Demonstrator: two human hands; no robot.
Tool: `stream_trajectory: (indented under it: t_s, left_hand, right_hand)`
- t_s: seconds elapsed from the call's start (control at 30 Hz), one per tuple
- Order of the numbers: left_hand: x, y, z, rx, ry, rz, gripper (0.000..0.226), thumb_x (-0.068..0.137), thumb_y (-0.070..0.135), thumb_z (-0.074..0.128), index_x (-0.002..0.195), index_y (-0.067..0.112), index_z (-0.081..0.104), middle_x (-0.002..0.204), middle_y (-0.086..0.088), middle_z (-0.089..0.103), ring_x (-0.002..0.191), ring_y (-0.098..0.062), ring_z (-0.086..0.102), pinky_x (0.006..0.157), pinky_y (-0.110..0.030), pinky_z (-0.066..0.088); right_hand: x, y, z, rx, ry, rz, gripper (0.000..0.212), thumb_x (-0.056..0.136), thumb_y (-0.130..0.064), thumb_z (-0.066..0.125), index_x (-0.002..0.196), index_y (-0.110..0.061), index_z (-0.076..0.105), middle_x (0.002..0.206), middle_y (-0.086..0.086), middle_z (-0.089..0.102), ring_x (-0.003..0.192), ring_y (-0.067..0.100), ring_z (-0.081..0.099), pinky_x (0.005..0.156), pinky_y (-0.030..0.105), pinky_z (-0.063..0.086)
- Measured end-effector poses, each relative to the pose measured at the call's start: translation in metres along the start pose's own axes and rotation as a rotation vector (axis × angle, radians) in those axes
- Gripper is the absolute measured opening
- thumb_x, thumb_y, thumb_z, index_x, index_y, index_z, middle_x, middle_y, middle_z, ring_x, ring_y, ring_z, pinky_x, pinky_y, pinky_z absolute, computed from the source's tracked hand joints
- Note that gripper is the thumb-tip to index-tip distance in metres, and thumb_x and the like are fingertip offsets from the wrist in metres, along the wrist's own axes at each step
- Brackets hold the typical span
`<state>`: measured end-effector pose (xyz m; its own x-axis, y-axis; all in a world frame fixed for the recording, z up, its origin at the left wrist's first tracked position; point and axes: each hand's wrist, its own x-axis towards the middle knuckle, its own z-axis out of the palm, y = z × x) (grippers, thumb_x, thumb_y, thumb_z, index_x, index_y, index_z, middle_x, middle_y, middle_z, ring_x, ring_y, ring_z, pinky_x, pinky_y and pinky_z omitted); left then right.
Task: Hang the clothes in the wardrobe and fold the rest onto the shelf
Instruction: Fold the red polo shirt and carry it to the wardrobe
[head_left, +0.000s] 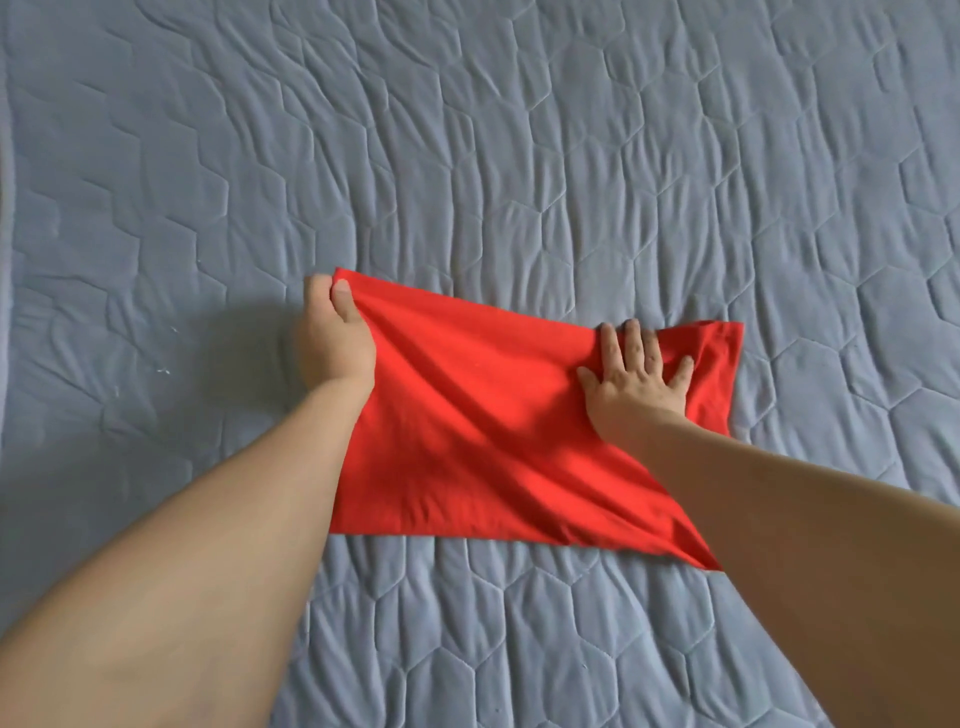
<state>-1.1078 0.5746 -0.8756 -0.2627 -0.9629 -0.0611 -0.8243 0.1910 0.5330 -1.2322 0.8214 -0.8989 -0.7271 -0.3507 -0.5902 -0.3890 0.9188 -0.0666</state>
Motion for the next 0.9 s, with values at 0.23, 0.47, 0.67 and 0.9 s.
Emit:
stream_trajectory:
  t_s: [0.23,0.47,0.67,0.9]
  left_hand:
    - [0.008,-0.016,0.027,0.293,-0.517,0.551,0.034,0.094,0.024,0.048,0.127,0.021,0.055,0.134,-0.004,0.048,0.123,-0.031,0.044,0.106,-0.037,0.03]
    - [0.021,-0.017,0.019,0.546,-0.459,0.398,0.03,0.1,0.035,0.04,0.113,0.012,0.054,0.12,-0.015,0.051,0.112,-0.04,0.05,0.093,-0.047,0.04]
    - [0.007,-0.021,0.022,-0.163,-0.378,-0.179,0.061,0.083,0.047,0.066,0.125,0.008,0.046,0.128,-0.01,0.047,0.113,-0.025,0.051,0.1,-0.032,0.039]
    - [0.001,-0.027,-0.001,-0.445,-0.743,-0.438,0.035,0.089,0.036,0.066,0.115,0.016,0.055,0.11,-0.003,0.067,0.087,-0.013,0.065,0.067,-0.027,0.05]
  right_hand:
    - [-0.019,-0.025,0.002,-0.143,0.339,-0.366,0.067,0.092,-0.042,0.033,0.152,-0.017,0.016,0.16,0.005,0.002,0.147,0.031,0.003,0.112,0.061,-0.001]
    - [-0.034,-0.054,0.038,-0.377,0.13,-0.741,0.067,0.094,-0.044,0.037,0.152,-0.025,0.01,0.16,-0.001,-0.006,0.148,0.023,-0.003,0.116,0.053,-0.009]
    - [-0.06,-0.041,0.054,-0.273,0.224,-0.747,0.069,0.078,-0.039,0.037,0.143,-0.015,0.041,0.154,0.005,0.031,0.141,0.027,0.031,0.112,0.052,0.016]
    - [-0.143,-0.062,0.081,-0.047,0.291,-0.848,0.034,0.071,-0.04,0.053,0.097,-0.02,0.063,0.095,0.003,0.058,0.08,0.025,0.054,0.072,0.038,0.036]
